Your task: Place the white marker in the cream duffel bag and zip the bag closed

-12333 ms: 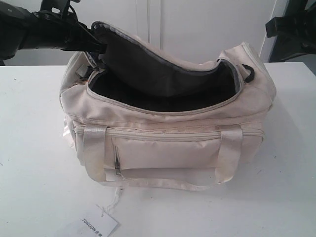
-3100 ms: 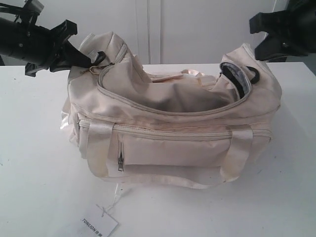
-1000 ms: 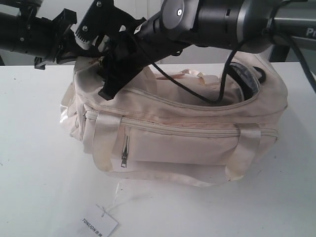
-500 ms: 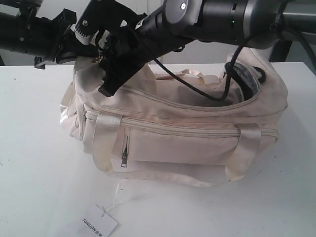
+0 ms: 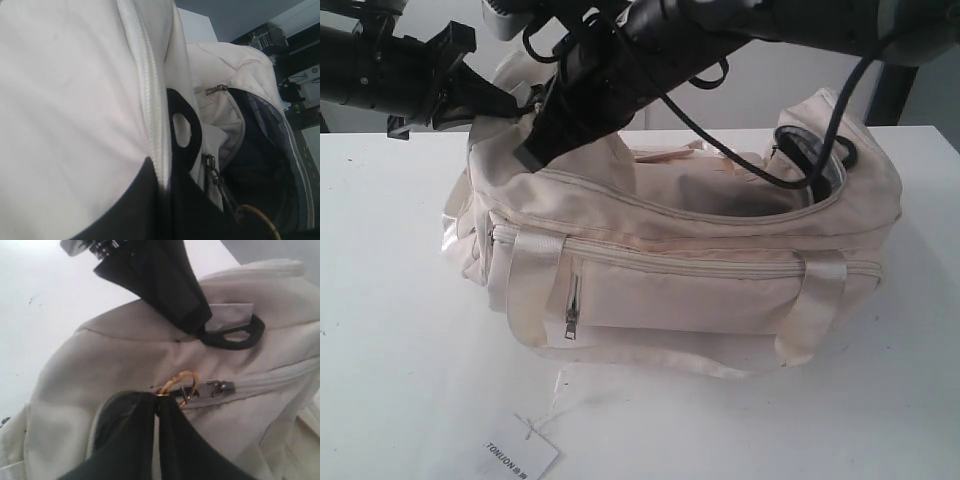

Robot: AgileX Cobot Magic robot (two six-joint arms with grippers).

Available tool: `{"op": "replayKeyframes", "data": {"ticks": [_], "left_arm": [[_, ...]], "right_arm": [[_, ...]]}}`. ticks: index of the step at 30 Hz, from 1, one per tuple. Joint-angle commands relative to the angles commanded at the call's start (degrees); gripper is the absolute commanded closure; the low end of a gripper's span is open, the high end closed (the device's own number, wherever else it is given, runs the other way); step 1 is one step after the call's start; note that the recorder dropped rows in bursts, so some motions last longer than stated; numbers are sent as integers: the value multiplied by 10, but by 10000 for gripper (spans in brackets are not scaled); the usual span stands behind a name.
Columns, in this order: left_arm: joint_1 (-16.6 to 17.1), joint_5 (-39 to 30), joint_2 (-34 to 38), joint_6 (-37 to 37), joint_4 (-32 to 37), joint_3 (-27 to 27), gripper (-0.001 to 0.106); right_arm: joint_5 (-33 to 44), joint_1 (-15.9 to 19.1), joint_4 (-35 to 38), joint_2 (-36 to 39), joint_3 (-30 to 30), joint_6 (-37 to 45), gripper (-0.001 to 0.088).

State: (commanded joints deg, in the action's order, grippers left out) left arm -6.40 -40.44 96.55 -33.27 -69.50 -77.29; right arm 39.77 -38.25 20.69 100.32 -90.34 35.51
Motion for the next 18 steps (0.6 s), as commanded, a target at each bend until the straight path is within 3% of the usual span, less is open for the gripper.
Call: {"op": "replayKeyframes", "data": {"ticks": [7,18], "left_arm": [[0,1,0,0,0,0,1053],[0,1,0,0,0,0,1053]], "right_arm": [[60,0,6,0,0,0,868],[75,0,104,0,0,2,868]]}}
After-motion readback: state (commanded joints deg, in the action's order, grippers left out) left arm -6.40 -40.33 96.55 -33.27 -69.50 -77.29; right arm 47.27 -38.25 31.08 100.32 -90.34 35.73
